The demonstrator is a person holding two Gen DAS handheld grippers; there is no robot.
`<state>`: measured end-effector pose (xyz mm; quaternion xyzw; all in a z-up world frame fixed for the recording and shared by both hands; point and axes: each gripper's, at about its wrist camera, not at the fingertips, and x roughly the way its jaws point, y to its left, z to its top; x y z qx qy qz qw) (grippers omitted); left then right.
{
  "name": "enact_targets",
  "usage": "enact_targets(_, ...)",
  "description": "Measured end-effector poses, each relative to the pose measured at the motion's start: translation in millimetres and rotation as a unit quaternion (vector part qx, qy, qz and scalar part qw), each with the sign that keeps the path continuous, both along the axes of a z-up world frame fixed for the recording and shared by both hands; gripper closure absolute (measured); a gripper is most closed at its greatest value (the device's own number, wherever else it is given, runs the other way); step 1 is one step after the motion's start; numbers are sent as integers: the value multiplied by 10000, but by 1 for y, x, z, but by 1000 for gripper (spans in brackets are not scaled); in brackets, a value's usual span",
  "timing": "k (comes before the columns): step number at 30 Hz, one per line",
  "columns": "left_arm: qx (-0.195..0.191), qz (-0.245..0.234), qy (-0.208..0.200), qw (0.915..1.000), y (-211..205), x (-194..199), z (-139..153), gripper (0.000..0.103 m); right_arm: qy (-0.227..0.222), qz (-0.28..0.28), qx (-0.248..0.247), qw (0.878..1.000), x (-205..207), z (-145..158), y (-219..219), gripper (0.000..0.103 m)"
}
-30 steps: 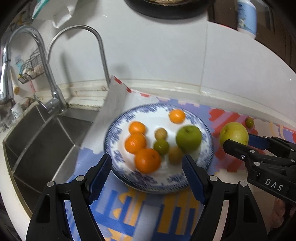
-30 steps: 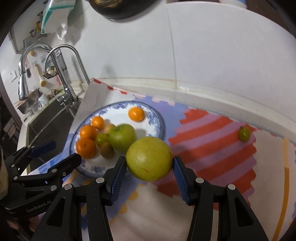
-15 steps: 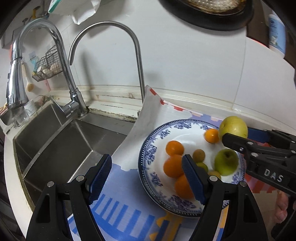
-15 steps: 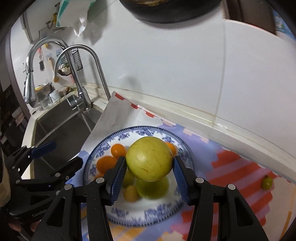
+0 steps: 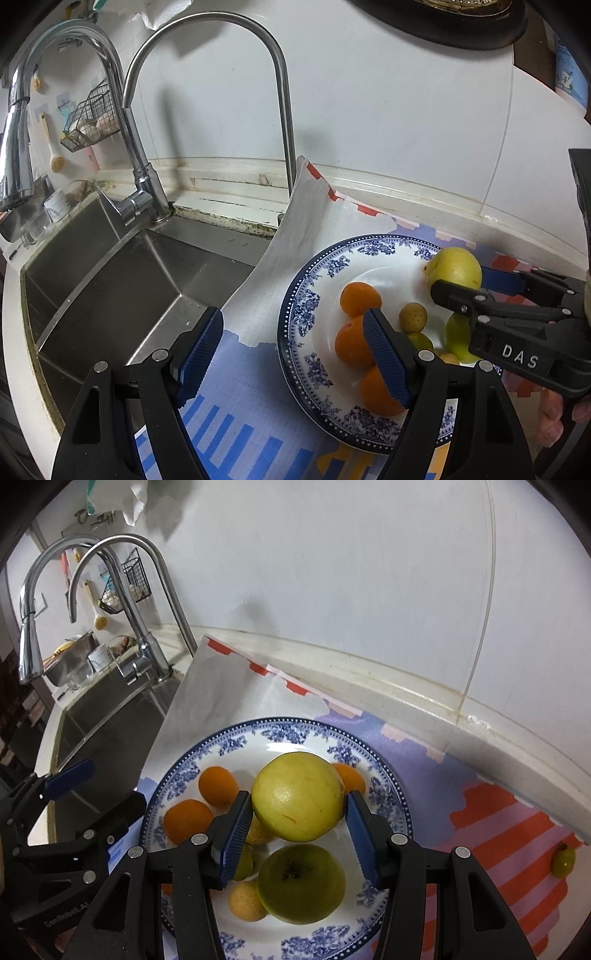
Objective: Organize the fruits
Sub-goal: 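Carry the yellow-green apple over the plate and open the right gripper, then move both grippers back toward the small green citrus on the mat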
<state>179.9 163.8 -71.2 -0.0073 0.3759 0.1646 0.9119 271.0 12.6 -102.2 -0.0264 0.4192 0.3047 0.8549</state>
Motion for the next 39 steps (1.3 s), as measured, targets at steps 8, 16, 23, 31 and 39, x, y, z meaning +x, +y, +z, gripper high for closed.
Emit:
enact_targets(8,7,-2,-1,10000,2,-1,1,25,36,4,-19,10000,0,-3,1,50)
enact_targets(16,12,-22,-173,9998,-3,-14,14,24,-195,-75,46,9998,-16,13,-9,49)
enact_targets(23,43,-247,-441,9987,-21,-28,35,22,-540,-303,118,9980,-47,40,-34,49)
enact_targets(31,89,-719,-685,9950,-60,-37,57,19,-720,-668,219,9949,-70,62,-75,49)
enact_targets(39,101,-1298,-717,9889,-112,-29,60,19,-918,-1168,149,9888,-80,77,-130,49)
